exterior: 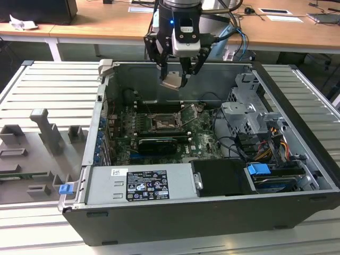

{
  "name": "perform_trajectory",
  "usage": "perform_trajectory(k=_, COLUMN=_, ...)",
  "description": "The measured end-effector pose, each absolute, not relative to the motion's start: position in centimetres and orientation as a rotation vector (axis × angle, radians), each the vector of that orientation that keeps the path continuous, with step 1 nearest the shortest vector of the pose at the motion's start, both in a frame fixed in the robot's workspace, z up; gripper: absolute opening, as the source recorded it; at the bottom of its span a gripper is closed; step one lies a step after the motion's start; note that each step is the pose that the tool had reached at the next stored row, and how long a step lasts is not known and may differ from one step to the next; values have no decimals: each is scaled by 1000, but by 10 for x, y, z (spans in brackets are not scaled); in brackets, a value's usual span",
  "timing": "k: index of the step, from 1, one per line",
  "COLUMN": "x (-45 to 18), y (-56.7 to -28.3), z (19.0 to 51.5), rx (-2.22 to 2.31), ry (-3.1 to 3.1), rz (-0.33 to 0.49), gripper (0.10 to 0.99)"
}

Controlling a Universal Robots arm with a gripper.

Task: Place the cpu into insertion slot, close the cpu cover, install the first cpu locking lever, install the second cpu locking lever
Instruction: 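Place the cpu into insertion slot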

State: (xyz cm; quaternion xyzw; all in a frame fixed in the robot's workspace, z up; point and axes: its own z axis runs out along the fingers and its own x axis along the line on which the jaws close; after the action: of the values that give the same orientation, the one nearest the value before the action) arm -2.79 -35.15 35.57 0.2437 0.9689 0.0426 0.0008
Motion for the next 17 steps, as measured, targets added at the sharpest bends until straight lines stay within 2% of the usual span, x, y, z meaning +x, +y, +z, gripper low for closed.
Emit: perform_trajectory(k=17, x=-28, y=-352, z=346, rx=951, ry=2983, rz=122, gripper=533)
